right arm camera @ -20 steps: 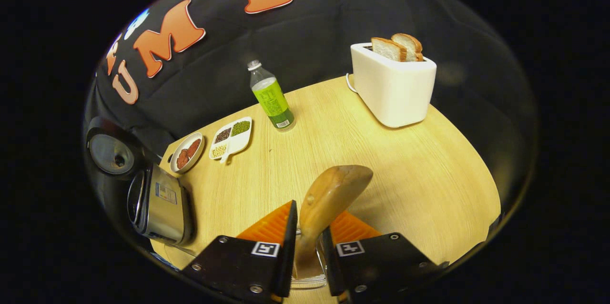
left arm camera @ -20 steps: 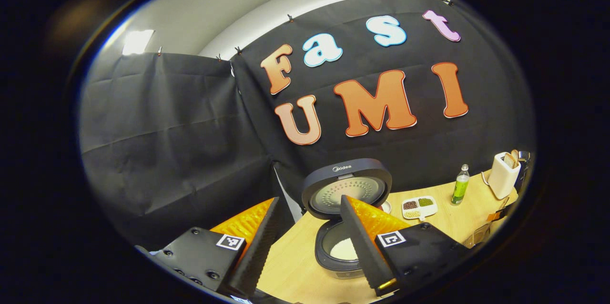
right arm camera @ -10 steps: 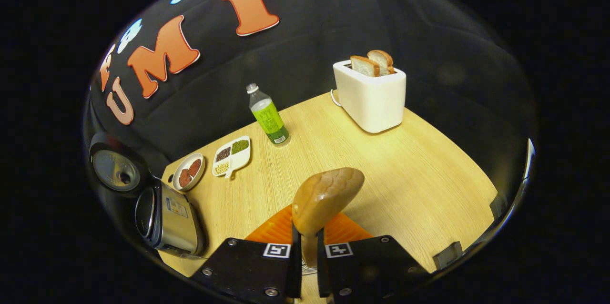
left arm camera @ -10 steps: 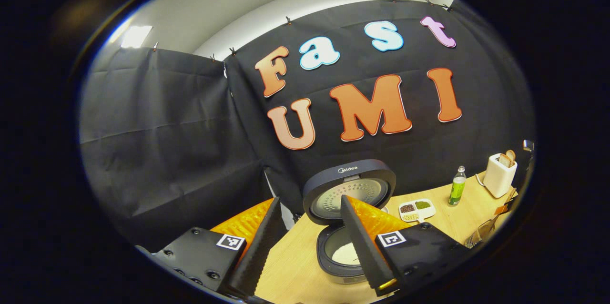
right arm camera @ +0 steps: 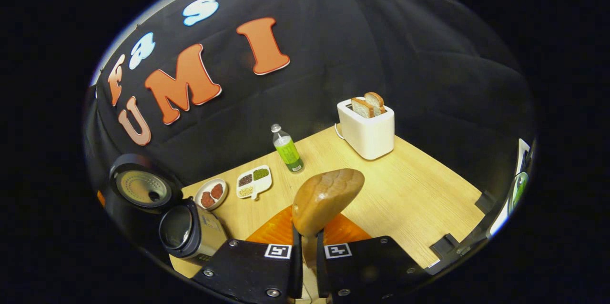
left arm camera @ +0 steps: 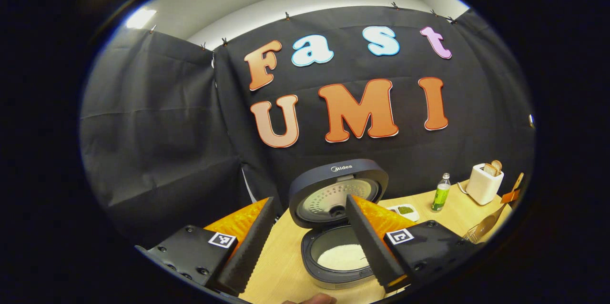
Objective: Close the left gripper, press the button to open the rice cooker; take a wooden spoon from the chopstick holder with the right hand, scoop a spoonful of rice and pour it into the rice cooker, then put the wooden spoon back into the chopstick holder.
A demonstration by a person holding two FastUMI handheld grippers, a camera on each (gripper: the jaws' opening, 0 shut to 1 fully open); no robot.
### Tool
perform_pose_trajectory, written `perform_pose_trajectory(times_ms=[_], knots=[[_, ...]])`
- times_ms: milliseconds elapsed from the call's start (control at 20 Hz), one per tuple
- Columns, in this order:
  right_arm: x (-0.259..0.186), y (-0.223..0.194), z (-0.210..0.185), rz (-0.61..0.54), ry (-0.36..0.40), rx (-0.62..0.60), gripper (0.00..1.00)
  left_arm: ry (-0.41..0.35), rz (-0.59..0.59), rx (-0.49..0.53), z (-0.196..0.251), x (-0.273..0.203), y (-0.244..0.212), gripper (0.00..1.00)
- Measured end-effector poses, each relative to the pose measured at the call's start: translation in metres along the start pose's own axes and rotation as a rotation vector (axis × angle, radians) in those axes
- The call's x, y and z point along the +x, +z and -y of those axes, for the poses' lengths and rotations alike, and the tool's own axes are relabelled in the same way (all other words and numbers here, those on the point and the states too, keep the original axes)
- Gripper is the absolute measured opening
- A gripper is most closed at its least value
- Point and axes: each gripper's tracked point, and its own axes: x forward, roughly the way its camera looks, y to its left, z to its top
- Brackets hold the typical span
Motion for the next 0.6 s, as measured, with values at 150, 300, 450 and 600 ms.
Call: perform_pose_trajectory(times_ms=[150,300,450,600], knots=[[-0.018,-0.017,-0.032,-0.018,0.050,0.017,0.11,-0.048,0.003,-0.023,-0.003,0.011,-0.008,1.00],[-0.028,-0.043,-0.051,-0.021,0.043,-0.021,0.11,-0.100,-0.006,-0.021,-0.006,0.021,-0.018,0.99],[-0.034,-0.074,-0.062,-0.007,-0.004,-0.074,0.11,-0.177,-0.026,0.004,-0.006,0.032,-0.032,0.99],[-0.031,-0.100,-0.059,0.000,-0.081,-0.157,0.11,-0.229,-0.042,0.011,-0.007,0.037,-0.036,0.99]])
